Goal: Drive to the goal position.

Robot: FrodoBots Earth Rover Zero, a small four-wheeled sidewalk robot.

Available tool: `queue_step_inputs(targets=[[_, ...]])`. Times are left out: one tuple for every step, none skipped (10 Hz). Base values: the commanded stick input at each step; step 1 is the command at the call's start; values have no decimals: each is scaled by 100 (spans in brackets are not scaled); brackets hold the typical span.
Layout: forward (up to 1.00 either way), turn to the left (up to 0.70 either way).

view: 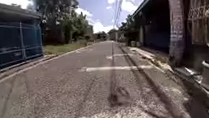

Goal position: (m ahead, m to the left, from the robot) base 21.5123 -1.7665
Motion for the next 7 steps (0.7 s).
queue_step_inputs(targets=[[0, 0], [0, 0], [0, 0], [0, 0], [49, 1], [70, 1], [70, 1]])
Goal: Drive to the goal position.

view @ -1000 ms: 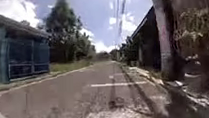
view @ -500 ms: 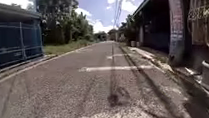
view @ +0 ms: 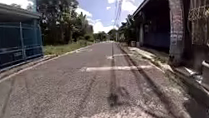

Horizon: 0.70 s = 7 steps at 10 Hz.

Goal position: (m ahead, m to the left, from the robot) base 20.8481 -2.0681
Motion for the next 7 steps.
queue_step_inputs(targets=[[70, 1], [70, 1], [70, 1], [70, 1], [70, 1], [70, 1], [70, 1]])
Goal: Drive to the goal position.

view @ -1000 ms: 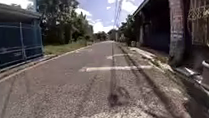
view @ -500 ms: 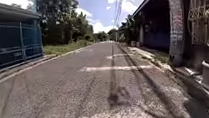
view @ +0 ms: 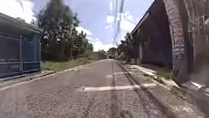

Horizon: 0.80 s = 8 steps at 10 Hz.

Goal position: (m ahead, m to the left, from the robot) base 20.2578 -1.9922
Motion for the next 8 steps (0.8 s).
queue_step_inputs(targets=[[70, 1], [70, 1], [70, 1], [70, 1], [70, 1], [70, 1], [70, 1], [70, 1]])
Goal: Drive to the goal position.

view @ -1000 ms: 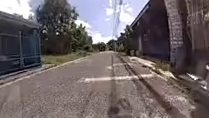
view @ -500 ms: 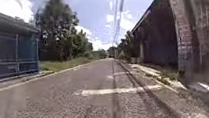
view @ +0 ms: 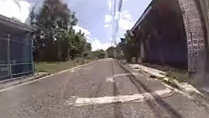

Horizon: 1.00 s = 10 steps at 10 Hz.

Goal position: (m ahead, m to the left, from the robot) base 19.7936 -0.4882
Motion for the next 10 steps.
queue_step_inputs(targets=[[70, 1], [70, -16], [70, -34], [70, -34], [70, -34], [70, -34], [70, -20], [70, 1], [70, 1], [70, 1]])
